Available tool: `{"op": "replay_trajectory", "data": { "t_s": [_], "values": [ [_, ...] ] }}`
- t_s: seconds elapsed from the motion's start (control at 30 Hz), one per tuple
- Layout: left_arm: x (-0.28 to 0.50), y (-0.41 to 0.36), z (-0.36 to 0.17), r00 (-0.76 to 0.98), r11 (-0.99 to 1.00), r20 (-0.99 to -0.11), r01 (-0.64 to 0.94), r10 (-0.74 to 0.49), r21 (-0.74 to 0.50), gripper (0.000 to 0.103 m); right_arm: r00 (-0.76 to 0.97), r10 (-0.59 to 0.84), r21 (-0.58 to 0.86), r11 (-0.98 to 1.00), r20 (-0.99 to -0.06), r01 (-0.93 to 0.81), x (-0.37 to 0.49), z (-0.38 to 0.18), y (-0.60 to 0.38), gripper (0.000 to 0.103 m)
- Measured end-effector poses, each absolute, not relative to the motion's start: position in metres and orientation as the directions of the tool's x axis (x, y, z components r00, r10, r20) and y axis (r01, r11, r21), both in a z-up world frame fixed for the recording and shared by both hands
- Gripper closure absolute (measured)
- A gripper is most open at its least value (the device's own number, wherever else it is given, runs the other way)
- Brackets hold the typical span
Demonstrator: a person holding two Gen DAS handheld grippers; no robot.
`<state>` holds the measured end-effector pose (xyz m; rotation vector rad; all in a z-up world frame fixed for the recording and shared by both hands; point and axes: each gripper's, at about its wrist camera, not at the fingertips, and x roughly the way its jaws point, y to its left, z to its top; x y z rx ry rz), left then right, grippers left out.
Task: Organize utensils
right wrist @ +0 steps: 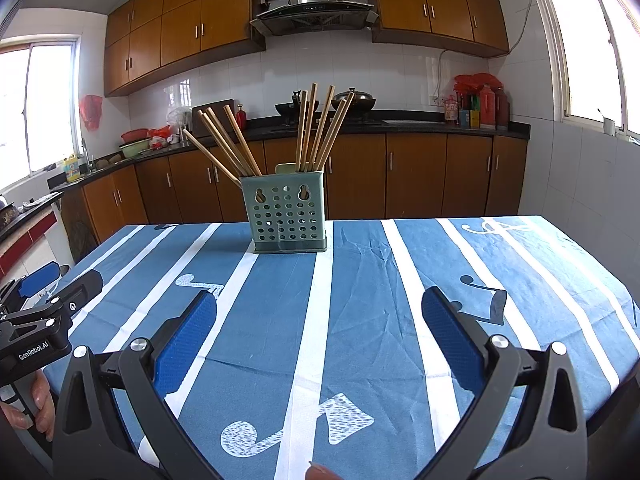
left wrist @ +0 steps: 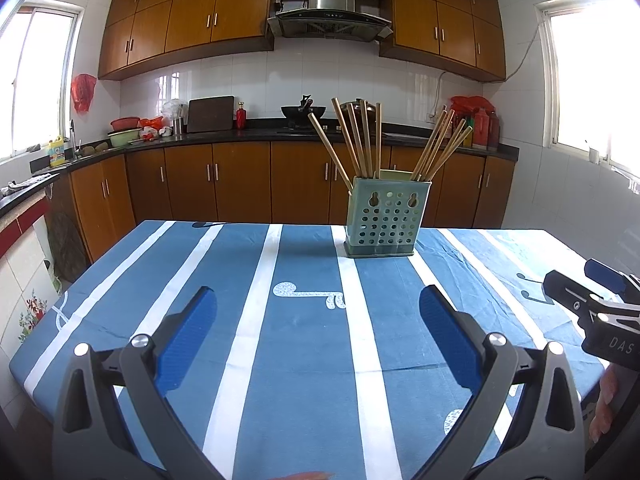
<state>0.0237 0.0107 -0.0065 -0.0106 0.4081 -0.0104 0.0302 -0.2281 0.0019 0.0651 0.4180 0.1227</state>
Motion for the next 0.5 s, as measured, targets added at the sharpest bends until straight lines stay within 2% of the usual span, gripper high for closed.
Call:
{"op": "replay_trajectory", "data": {
  "t_s": [0.5],
  "values": [
    [0.0227, 0.0078, -0.0065, 0.917, 1.0, -0.398, 0.012, -0.016, -0.014, 0.004, 0.907, 0.132, 0.089, 0.99, -0.401, -0.105, 0.0305, 0.0011, -0.2283, 0.002]
  ]
}}
